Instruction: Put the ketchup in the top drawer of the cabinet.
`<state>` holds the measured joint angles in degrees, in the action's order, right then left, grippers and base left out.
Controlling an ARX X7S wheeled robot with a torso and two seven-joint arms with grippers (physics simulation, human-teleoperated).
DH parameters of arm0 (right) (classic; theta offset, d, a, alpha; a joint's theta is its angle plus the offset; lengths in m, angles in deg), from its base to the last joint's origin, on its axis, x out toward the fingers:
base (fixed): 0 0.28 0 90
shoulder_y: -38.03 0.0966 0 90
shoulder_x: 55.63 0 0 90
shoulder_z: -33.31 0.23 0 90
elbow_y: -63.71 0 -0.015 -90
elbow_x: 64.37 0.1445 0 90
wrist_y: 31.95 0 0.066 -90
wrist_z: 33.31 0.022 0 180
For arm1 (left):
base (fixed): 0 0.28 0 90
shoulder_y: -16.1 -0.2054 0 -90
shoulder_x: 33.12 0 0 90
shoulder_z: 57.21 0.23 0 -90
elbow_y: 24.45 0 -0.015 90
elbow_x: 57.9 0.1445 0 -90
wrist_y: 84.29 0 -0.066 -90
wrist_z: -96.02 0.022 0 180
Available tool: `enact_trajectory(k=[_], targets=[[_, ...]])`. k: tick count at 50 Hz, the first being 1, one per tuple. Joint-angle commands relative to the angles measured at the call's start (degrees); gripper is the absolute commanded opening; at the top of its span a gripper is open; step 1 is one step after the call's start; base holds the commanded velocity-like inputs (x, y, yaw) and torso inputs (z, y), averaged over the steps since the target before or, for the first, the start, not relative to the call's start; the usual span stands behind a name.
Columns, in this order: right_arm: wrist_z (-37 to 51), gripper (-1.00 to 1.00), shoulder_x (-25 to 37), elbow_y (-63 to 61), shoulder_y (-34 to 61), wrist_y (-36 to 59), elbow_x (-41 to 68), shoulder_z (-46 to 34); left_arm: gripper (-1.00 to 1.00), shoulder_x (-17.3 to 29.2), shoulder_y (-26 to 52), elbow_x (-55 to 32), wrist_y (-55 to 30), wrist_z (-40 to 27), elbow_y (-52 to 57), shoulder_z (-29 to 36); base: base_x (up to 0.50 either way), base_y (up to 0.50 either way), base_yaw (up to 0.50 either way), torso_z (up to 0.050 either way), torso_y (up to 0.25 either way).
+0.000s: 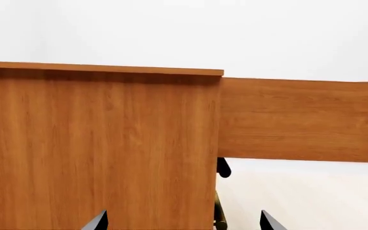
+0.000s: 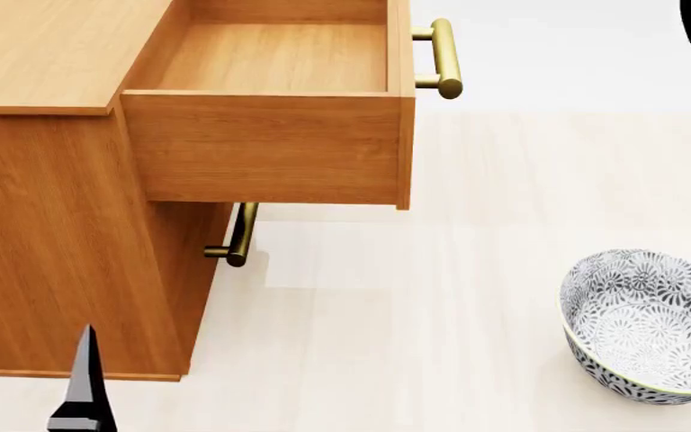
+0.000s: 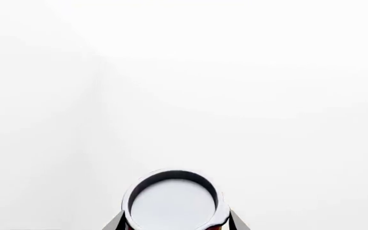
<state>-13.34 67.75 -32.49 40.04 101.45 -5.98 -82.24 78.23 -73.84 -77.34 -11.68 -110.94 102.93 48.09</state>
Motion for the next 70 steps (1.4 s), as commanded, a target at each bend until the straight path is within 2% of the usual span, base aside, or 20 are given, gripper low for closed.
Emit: enact_trajectory(k=[1,33,45,49,52,60,70], targets=[[-5.6,-1.00,-5.9,9.2,4.3,-2.2,-4.5,-2.6,1.00,0.1,-0.1,-0.1,0.3,-0.1,-0.4,0.1,0.00,0.00,0.00,0.000,0.000],[-21.2,-1.00,-19.8,41.6,13.4,-15.3,-15.0,-9.7,1.00,-0.1,0.9,-0.3,0.8,-0.3,-2.3,0.6,0.00,0.00,0.00,0.000,0.000],[-29.5,-1.00,-28.4,61.9,18.5,-24.6,-19.3,-12.2,1.00,-0.5,1.7,-0.6,1.3,0.1,-4.3,0.9,0.00,0.00,0.00,0.000,0.000],[-33.4,-1.00,-32.5,73.7,21.7,-29.5,-20.3,-12.3,1.00,-0.4,1.7,-0.7,1.2,-0.1,-4.1,0.9,0.00,0.00,0.00,0.000,0.000],[-33.3,-1.00,-33.4,77.8,23.1,-31.7,-14.3,-19.2,1.00,-0.4,2.0,-0.5,1.1,-0.1,-4.3,1.1,0.00,0.00,0.00,0.000,0.000],[-31.7,-1.00,-33.4,79.2,23.9,-34.5,6.9,-41.2,1.00,-0.4,2.3,-0.6,1.2,0.0,-4.7,1.2,0.00,0.00,0.00,0.000,0.000],[-31.0,-1.00,-33.4,80.6,24.0,-33.6,23.6,-55.4,1.00,-0.3,2.6,-1.1,1.0,-0.2,-5.0,1.0,0.00,0.00,0.00,0.000,0.001]])
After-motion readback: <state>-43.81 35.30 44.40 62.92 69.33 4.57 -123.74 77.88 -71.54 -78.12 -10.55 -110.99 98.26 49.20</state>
